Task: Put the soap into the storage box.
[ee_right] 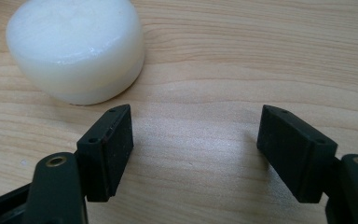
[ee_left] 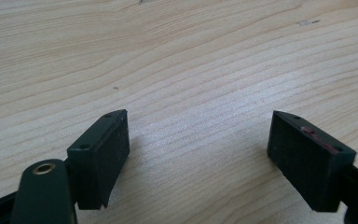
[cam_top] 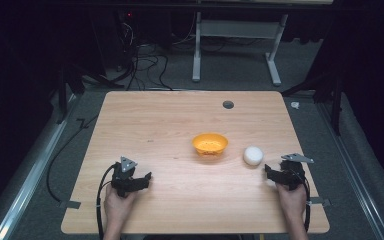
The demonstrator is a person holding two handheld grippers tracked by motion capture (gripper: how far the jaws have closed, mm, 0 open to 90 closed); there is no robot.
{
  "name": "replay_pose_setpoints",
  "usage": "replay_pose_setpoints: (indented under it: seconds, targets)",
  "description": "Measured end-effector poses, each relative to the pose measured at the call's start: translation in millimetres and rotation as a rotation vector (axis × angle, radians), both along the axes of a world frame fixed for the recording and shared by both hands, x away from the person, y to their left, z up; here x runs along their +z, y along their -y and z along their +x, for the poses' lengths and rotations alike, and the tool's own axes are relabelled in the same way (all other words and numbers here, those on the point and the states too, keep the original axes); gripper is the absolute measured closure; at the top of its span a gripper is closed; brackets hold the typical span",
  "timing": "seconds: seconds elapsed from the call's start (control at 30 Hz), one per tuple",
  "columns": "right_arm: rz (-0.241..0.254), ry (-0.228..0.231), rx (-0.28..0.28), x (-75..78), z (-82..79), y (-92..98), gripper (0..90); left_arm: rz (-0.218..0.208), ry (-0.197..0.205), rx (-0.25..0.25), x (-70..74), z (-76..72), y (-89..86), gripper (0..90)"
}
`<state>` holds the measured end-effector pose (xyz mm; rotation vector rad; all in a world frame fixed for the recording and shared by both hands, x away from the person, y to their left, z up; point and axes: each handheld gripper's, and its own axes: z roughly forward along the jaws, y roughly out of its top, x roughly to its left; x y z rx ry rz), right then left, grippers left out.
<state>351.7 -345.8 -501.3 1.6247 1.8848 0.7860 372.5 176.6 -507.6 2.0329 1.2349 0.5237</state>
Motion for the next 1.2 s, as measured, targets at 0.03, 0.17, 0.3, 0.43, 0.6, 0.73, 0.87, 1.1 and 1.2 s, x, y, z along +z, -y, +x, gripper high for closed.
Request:
replay_pose_setpoints:
  seconds: [0.03, 0.17, 0.3, 0.43, 0.6, 0.73, 0.87, 1.1, 1.2]
  targets:
    - [0.0, 0.0, 0.0, 0.0, 0.0, 0.0, 27.6, 0.0, 0.0, 0.0, 0.0, 0.0, 0.0, 21.3]
    - [0.001, 0.002, -0.001, -0.1, 0.4, -0.5, 27.6, 0.0, 0.0, 0.0, 0.0, 0.0, 0.0, 21.4]
    - [0.002, 0.001, -0.001, -0.1, 0.4, -0.6, 27.6, 0.0, 0.0, 0.0, 0.0, 0.0, 0.0, 21.4]
    - [0.002, 0.001, 0.002, -0.1, 0.3, -0.7, 27.6, -0.001, 0.0, 0.0, 0.0, 0.0, 0.0, 21.4]
    - [0.002, 0.002, -0.001, -0.2, 0.3, -1.1, 27.6, -0.001, 0.0, 0.0, 0.0, 0.0, -0.1, 21.4]
    - [0.003, 0.002, -0.002, -0.2, 0.4, -1.2, 27.7, -0.001, 0.0, 0.0, 0.0, 0.0, -0.1, 21.4]
    - [0.003, 0.002, -0.003, -0.3, 0.3, -1.4, 27.5, -0.001, 0.0, 0.0, 0.0, 0.0, -0.1, 21.4]
    - [0.001, -0.001, -0.004, 0.0, -0.2, -2.2, 27.0, -0.001, 0.0, 0.0, 0.1, 0.0, 0.0, 21.3]
    - [0.001, -0.001, 0.001, -0.2, -0.1, -2.6, 25.7, -0.001, 0.0, 0.001, 0.1, 0.0, 0.0, 21.4]
